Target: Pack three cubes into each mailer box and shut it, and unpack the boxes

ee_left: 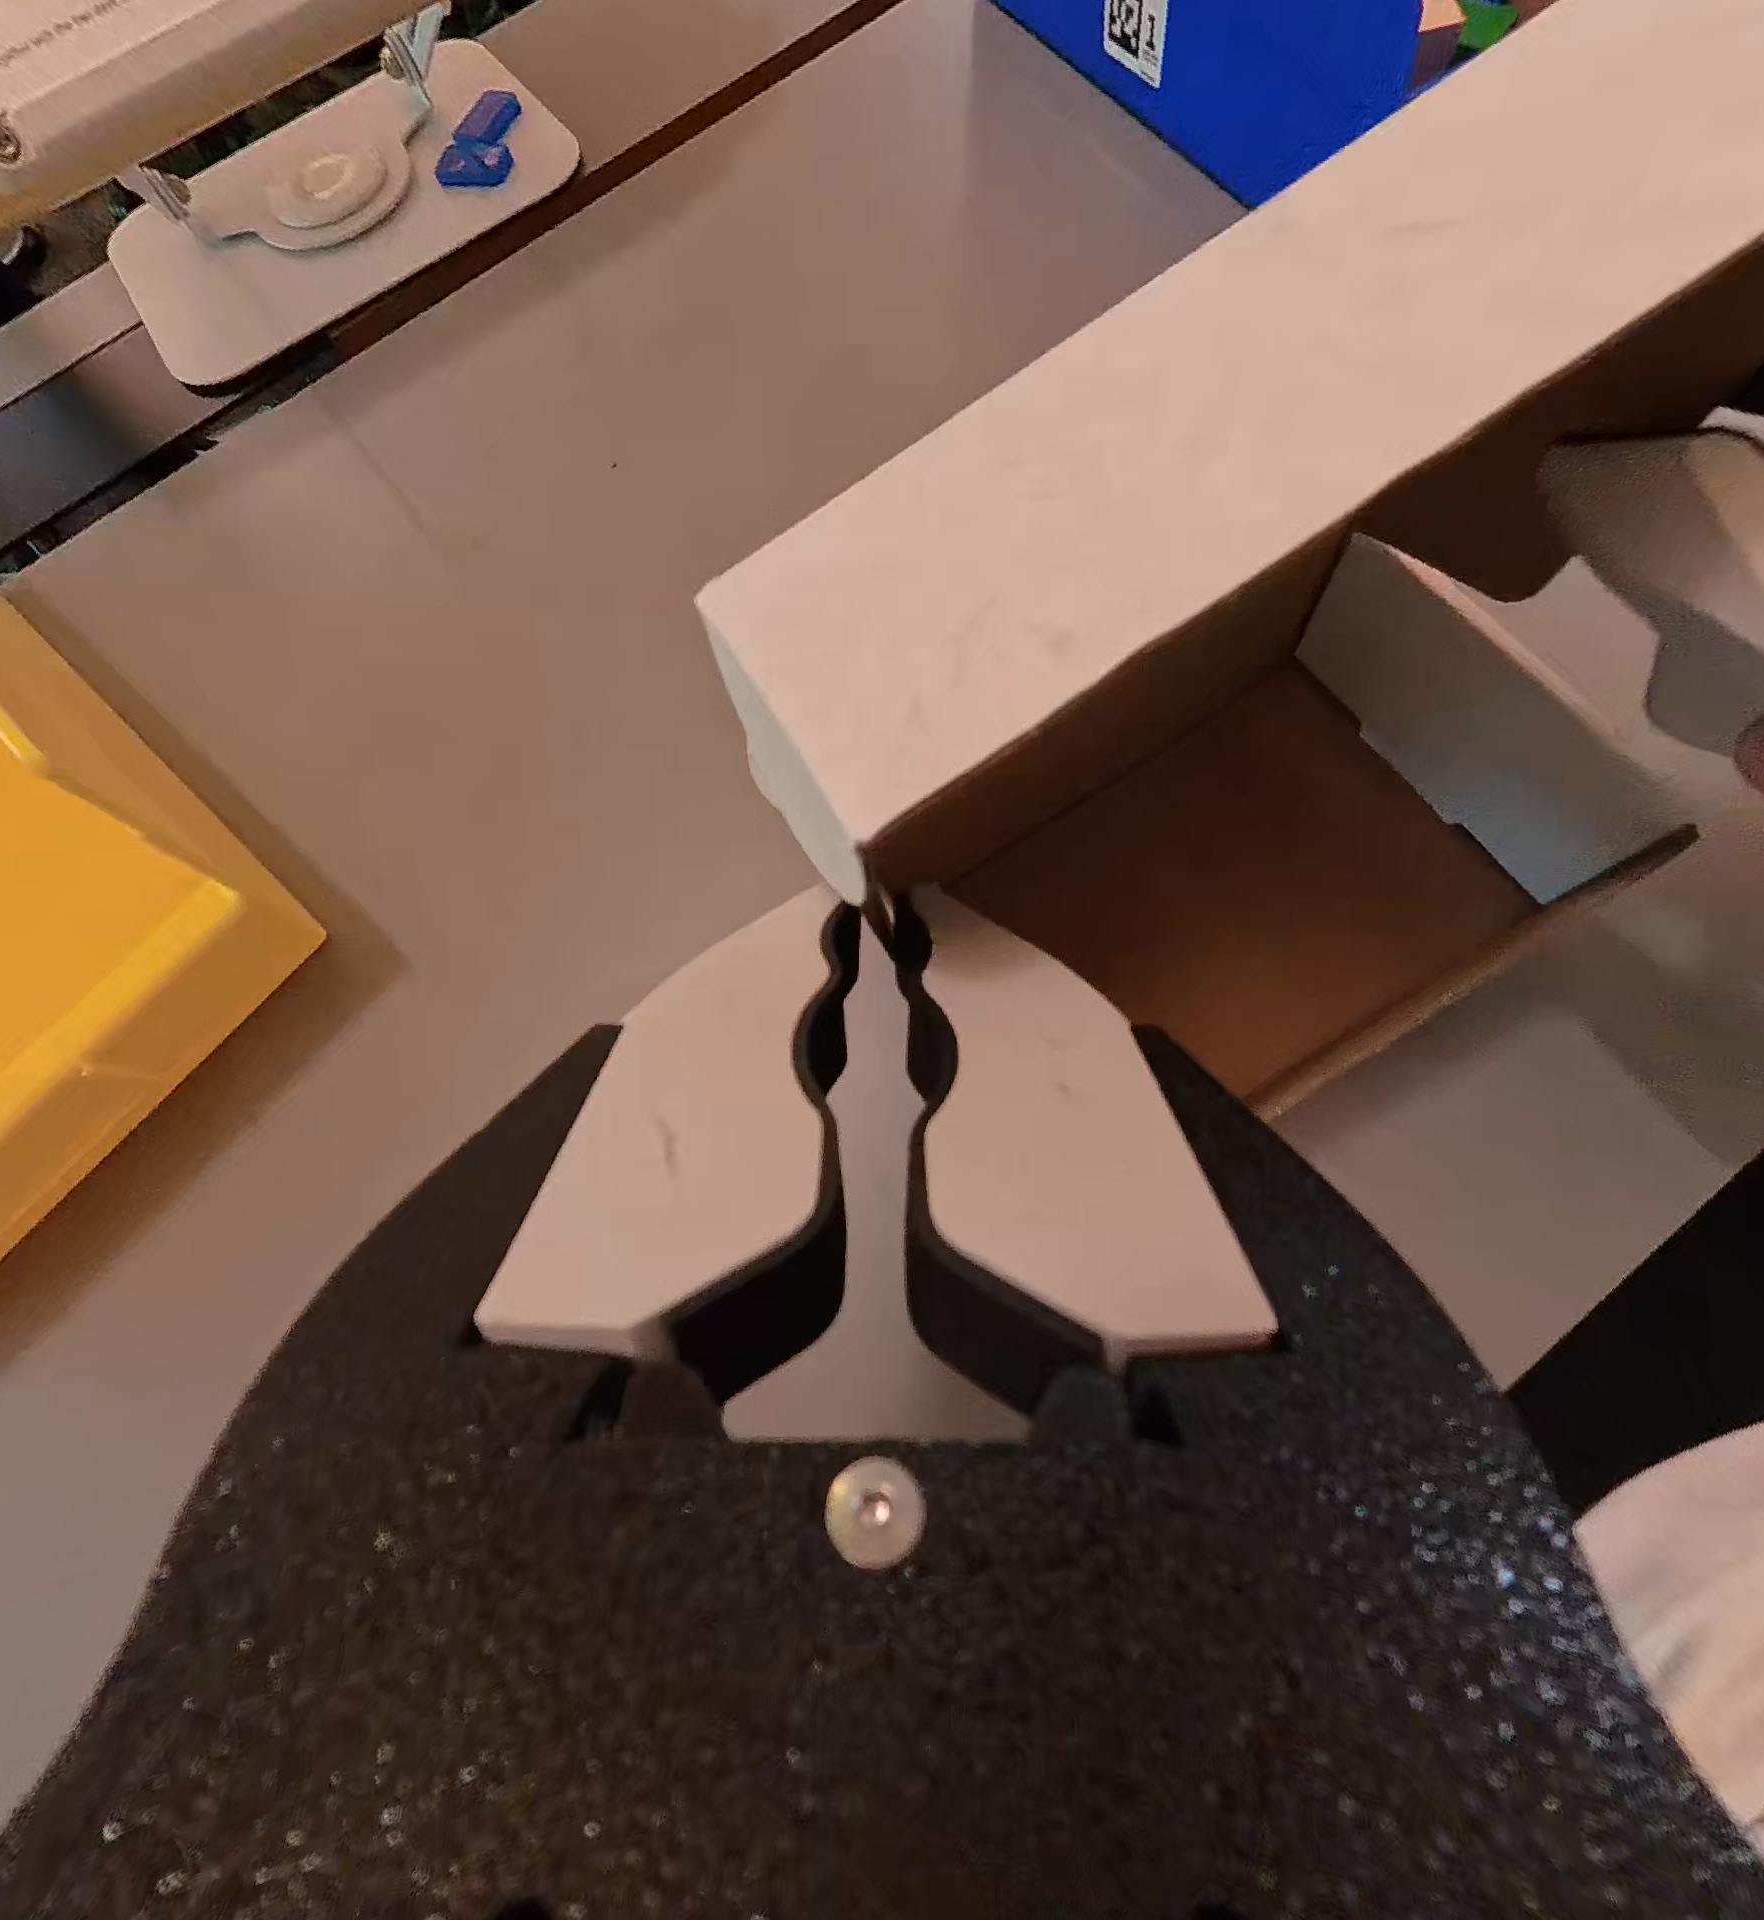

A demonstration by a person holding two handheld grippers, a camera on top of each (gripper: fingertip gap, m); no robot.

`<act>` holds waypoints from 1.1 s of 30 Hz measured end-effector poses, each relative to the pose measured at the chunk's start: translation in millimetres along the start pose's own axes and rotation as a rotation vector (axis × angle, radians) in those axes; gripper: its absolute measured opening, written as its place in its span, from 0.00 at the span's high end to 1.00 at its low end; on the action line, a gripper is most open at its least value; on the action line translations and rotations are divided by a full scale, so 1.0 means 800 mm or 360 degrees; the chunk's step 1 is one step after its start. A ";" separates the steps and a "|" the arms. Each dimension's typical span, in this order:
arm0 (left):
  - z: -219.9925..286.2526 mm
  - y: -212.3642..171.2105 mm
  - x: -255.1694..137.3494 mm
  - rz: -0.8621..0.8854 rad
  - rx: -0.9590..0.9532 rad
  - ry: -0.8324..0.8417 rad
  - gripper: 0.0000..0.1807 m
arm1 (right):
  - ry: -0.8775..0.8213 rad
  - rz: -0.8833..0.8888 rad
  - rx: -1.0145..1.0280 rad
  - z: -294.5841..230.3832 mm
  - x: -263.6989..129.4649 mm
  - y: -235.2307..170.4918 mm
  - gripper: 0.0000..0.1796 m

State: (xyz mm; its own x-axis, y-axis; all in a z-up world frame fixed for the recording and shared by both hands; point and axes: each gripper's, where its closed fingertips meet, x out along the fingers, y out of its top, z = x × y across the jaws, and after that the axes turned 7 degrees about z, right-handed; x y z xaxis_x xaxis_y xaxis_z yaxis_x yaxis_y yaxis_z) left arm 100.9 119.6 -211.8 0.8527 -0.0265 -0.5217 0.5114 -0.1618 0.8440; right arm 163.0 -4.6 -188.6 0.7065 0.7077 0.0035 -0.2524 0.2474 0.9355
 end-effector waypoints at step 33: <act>0.017 -0.055 0.017 0.0250 -0.0129 0.0362 0.99 | 0.0182 -0.0131 -0.0342 -0.040 -0.032 -0.055 0.93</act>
State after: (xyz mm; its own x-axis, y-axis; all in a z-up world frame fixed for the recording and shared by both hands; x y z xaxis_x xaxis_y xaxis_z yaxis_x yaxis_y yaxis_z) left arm 88.4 113.3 -257.9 0.9196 0.1785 -0.3499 0.3699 -0.0935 0.9244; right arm 135.0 -12.4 -241.5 0.6543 0.7465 -0.1212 -0.3402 0.4336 0.8344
